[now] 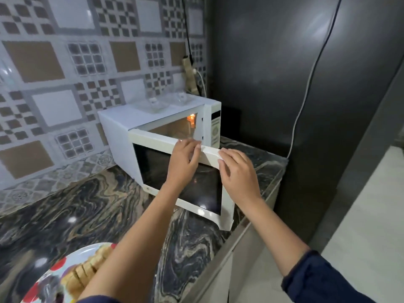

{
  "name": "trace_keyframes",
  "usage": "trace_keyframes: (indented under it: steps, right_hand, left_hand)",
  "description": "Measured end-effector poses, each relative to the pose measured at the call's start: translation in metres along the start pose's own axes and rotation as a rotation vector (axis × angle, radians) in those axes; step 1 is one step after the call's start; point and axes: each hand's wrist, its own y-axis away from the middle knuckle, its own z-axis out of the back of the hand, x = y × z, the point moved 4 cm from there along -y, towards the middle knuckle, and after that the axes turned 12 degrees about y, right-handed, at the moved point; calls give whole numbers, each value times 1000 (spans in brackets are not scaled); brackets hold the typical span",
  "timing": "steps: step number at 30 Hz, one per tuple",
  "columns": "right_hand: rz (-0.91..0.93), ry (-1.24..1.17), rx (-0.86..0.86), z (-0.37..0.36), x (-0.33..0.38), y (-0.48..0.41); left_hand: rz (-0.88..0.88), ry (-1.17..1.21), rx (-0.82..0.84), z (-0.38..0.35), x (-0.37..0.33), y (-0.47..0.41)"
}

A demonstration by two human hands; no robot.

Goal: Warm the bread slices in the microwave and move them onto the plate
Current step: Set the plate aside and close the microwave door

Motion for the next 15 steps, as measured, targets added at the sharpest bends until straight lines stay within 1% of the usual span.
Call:
trace_keyframes:
  steps: [3,7,9,12,15]
  right_hand:
    - [-35,-1,33,-28,-30,-19]
    - [-132,-122,113,-70,-63,-55]
    - [-159,-193,116,-92,-76,-76]
    - [-145,-259,125,-132,-96,-111]
    - [-88,-342,139,-179,-113,-149]
  left_hand:
    - [-56,-102,19,-19,11,-17]
    - [-92,-249,22,-41,32,-46]
    - [-121,-335,18,-51,44,-62]
    - [-143,-482,6,-66,68,-88]
    - [-104,-601,13,-79,95,-115]
